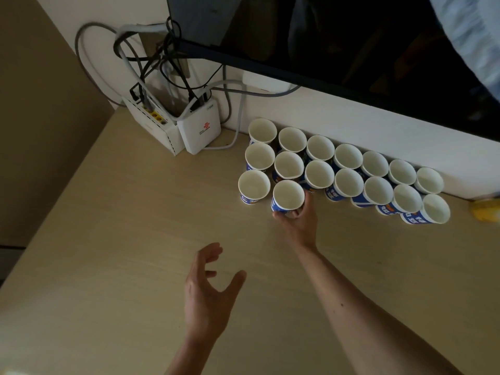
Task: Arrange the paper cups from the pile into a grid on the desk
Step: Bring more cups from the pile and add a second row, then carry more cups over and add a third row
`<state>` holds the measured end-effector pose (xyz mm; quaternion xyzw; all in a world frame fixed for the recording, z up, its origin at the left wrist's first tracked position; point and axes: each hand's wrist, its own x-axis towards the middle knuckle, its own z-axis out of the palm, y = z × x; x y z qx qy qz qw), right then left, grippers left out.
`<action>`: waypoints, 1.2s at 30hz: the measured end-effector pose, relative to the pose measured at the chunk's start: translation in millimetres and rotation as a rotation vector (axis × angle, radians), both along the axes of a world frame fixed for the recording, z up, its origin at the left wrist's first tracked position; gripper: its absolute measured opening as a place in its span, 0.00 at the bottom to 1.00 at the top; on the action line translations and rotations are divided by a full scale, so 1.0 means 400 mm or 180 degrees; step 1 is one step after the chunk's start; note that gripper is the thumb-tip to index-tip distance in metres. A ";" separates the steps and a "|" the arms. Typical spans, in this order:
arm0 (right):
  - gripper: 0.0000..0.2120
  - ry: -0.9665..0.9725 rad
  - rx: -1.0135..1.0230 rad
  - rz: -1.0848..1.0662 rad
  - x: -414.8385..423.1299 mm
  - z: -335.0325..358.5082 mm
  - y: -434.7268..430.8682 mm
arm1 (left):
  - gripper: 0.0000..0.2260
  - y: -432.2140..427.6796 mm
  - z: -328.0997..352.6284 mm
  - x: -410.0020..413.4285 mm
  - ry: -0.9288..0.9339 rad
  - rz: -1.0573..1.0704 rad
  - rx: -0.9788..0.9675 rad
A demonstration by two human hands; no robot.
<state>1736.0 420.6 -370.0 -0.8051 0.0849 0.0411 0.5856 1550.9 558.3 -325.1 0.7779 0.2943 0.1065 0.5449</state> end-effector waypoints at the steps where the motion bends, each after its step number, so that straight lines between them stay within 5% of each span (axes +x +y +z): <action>1: 0.28 -0.0011 -0.0031 -0.0015 0.002 0.000 0.006 | 0.29 0.005 0.001 -0.003 0.0005 0.0011 -0.0013; 18: 0.36 0.0361 -0.0024 -0.0019 -0.072 0.021 -0.022 | 0.24 0.001 0.026 -0.016 0.0025 -0.0119 -0.0210; 36: 0.37 0.0501 0.0534 -0.1579 -0.541 0.220 -0.527 | 0.19 -0.351 0.212 -0.003 -0.0138 -0.1325 -0.0441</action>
